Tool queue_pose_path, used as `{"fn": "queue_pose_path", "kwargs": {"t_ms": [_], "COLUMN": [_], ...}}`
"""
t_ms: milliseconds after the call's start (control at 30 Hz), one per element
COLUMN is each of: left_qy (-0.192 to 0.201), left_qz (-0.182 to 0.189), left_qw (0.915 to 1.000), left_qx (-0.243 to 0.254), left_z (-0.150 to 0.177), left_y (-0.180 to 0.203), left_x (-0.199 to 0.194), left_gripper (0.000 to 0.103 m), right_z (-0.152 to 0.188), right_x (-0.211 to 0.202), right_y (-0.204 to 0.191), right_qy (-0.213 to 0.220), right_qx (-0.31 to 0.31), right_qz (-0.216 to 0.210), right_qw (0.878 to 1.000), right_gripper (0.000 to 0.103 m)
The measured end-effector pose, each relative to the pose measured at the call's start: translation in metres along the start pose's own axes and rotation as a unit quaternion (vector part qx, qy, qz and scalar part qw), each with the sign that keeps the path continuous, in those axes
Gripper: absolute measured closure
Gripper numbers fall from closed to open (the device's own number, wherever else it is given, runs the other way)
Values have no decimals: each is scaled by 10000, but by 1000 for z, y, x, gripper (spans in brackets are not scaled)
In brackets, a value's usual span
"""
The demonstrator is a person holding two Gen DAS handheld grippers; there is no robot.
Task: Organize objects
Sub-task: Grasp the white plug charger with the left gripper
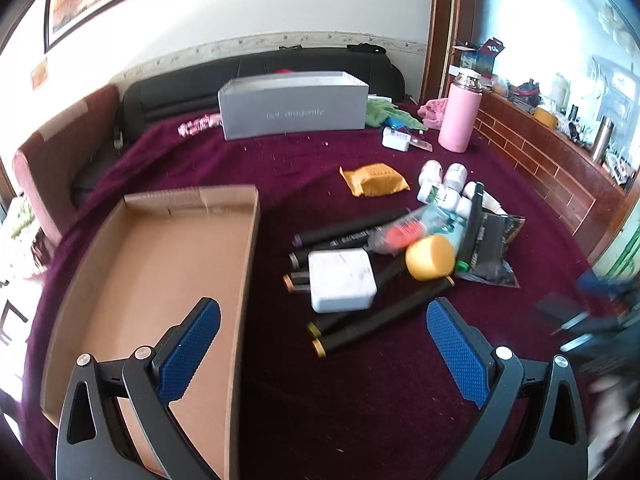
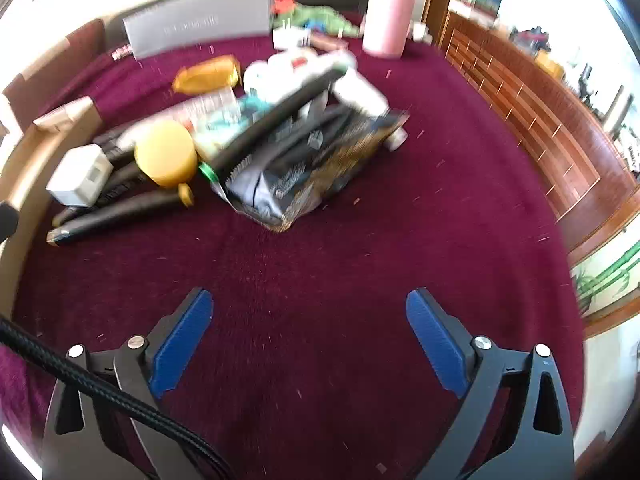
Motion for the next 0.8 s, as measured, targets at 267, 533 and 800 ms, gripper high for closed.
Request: {"fn": "queue_pose_path", "kwargs": {"t_ms": [267, 533, 800], "left_qy": [-341, -730, -1062], "left_qz": [-316, -611, -93], "left_qw": [9989, 9955, 9941], "left_qx": [-28, -8, -191], "left_z": [3, 13, 23], "left_y": [5, 3, 20], "left_x": [48, 81, 95], "left_gripper": [2, 9, 43], "right_z": [-69, -29, -27], "right_x": [-108, -31, -19], "right_y": [20, 24, 25], "right_qy": [2137, 1029, 934], "right_qx": [1272, 1321, 1296], "right_qz": [-2526, -1905, -1890], "right_qw": [9351, 9673, 9689], "right_gripper": [0, 3, 3]}}
Point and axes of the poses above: each gripper's, at about its wrist camera, not at the fingertips, and x roughly the way its jaws point, y to its right, z to its underside, the point moved 8 cm from there along x, roughly the way its jaws point, and after that the axes turned 5 degrees about y, right-handed, at the moved point
